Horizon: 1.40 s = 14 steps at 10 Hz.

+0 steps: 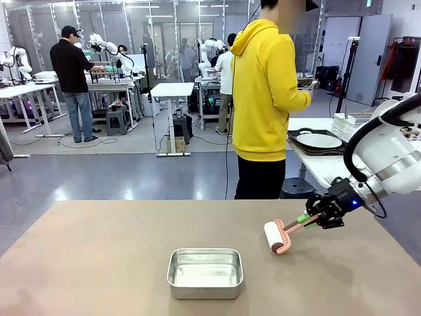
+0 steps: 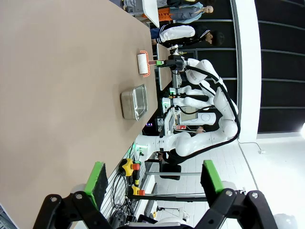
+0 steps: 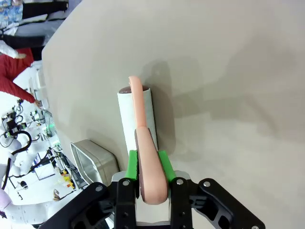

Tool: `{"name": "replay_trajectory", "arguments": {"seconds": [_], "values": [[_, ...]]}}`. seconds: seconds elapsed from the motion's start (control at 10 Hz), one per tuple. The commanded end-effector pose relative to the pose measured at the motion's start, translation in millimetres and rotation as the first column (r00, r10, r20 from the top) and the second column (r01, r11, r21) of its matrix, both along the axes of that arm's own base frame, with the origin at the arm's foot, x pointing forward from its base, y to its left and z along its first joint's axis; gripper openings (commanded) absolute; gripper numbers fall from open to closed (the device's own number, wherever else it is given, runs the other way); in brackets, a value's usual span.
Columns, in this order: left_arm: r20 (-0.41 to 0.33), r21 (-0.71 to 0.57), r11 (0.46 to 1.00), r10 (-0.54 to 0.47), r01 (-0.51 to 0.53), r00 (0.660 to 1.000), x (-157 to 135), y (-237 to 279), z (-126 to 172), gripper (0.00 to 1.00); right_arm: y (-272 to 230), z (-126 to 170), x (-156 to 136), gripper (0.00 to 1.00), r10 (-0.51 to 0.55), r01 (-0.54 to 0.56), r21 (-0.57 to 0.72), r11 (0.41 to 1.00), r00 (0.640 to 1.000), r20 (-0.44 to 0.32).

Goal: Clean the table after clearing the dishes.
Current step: When the right (or left) Handle tray is removed, use the right hand (or left hand) to clean the right (or left) side of the table with the Lint Roller.

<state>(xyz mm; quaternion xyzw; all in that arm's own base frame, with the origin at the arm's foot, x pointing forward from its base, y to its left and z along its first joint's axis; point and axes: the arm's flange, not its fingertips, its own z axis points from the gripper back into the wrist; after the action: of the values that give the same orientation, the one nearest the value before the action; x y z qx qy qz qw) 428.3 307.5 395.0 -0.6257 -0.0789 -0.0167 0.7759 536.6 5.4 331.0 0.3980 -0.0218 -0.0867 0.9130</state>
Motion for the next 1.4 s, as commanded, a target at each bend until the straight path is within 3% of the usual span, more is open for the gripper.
{"name": "replay_trajectory", "arguments": {"seconds": [0.0,0.3,0.6,1.3], "values": [[0.009,0.004,1.0,0.001,-0.001,1.0,-2,1,0,1.0,-32,-13,-7,0.22,-0.032,0.032,-0.03,0.999,0.999,0.001],[0.009,0.004,1.0,0.001,-0.001,1.0,-2,1,0,1.0,-82,-10,-16,0.22,-0.017,0.021,-0.082,0.996,0.999,0.043],[0.009,0.004,1.0,0.001,-0.001,1.0,-2,1,0,1.0,-133,3,-31,0.22,-0.089,0.101,-0.109,0.989,0.991,0.103],[0.009,0.004,1.0,0.001,-0.001,1.0,-2,1,0,1.0,-183,56,-63,0.22,-0.072,0.093,-0.191,0.977,0.991,0.114]]}}
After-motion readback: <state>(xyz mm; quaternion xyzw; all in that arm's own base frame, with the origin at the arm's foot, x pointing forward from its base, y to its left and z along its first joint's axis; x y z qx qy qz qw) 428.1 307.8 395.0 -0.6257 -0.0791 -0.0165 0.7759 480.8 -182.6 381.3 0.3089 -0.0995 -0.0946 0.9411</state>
